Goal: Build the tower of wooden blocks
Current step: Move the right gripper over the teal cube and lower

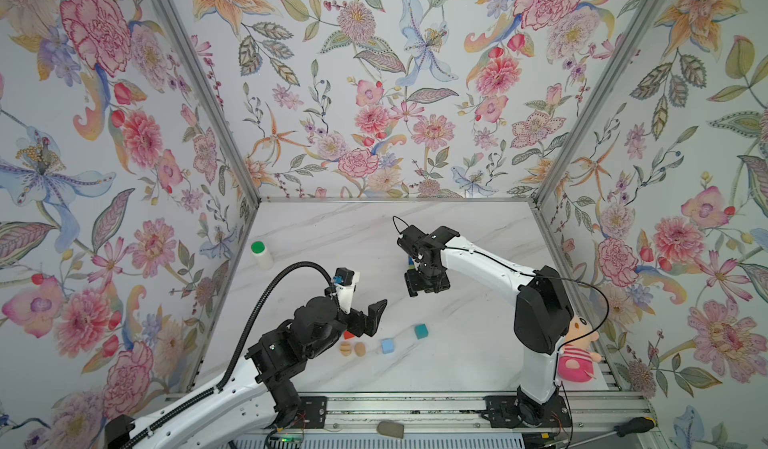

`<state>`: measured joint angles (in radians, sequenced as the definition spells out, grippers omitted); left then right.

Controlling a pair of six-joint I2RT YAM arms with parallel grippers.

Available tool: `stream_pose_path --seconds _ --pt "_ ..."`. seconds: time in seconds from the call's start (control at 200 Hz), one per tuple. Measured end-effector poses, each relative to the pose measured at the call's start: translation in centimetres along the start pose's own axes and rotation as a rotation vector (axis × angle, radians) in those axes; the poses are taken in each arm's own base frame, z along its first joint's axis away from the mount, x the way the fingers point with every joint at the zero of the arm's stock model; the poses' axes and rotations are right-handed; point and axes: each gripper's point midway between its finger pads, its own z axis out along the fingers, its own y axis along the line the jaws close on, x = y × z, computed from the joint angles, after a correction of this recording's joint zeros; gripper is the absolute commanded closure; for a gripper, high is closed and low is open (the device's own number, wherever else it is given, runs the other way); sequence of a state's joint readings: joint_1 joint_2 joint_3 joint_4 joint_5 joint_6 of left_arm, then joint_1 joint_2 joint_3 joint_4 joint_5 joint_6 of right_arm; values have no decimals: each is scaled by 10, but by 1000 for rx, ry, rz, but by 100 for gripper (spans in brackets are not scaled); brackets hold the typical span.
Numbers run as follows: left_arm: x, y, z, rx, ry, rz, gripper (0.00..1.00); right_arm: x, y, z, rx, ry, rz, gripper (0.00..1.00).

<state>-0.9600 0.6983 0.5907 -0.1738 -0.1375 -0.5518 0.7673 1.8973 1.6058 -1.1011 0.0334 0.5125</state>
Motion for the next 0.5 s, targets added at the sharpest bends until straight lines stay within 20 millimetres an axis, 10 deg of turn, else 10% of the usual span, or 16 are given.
stream_pose_path --seconds 0.5 --pt "29 -16 14 -11 73 5 1 59 -3 3 -59 13 20 40"
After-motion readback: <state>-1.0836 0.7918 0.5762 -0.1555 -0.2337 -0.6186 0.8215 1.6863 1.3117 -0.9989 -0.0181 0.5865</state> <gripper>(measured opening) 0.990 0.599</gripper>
